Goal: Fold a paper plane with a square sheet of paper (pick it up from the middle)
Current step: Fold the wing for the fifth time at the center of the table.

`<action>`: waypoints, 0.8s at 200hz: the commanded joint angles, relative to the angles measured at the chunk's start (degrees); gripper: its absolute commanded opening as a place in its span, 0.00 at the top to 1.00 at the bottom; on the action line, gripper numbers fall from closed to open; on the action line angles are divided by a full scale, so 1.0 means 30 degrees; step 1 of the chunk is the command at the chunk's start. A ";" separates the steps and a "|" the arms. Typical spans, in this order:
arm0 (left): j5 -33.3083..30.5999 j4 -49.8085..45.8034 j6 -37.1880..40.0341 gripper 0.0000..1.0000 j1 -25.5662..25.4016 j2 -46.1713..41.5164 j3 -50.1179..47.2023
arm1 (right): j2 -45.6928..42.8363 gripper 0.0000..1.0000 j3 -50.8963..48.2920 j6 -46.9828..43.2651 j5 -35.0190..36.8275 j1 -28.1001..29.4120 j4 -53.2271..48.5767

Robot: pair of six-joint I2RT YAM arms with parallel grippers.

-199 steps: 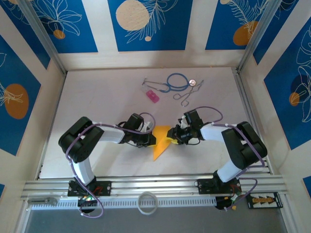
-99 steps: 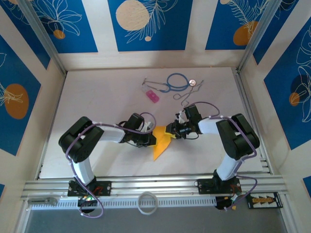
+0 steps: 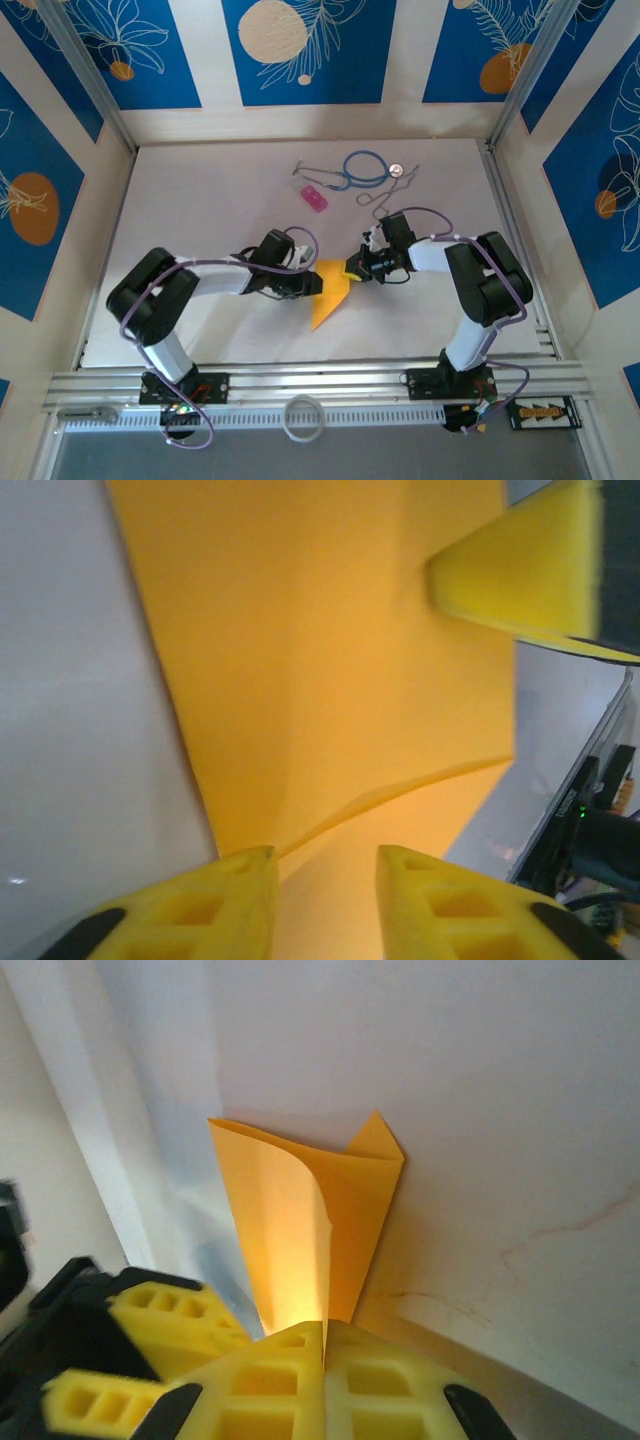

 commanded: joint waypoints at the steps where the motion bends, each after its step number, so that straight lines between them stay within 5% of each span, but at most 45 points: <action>1: -0.2201 -0.2655 0.2450 0.64 -0.0646 -0.1710 0.0654 | -0.1600 0.99 -0.0752 0.2873 0.0990 -0.0087 0.0154; 48: -0.8187 -0.6838 0.6962 0.53 -0.4624 -0.2172 0.2343 | -0.3003 0.99 -0.2247 0.8145 0.1941 0.0071 0.2146; 132: -1.5714 -0.9209 0.8335 0.51 -0.8458 0.0502 0.4679 | -0.3329 0.99 -0.2439 0.8421 0.2392 0.0435 0.1843; 160: -1.6671 -0.9330 0.8481 0.54 -0.8774 0.0882 0.4950 | -0.3314 0.99 -0.2382 0.8450 0.2346 0.0479 0.1836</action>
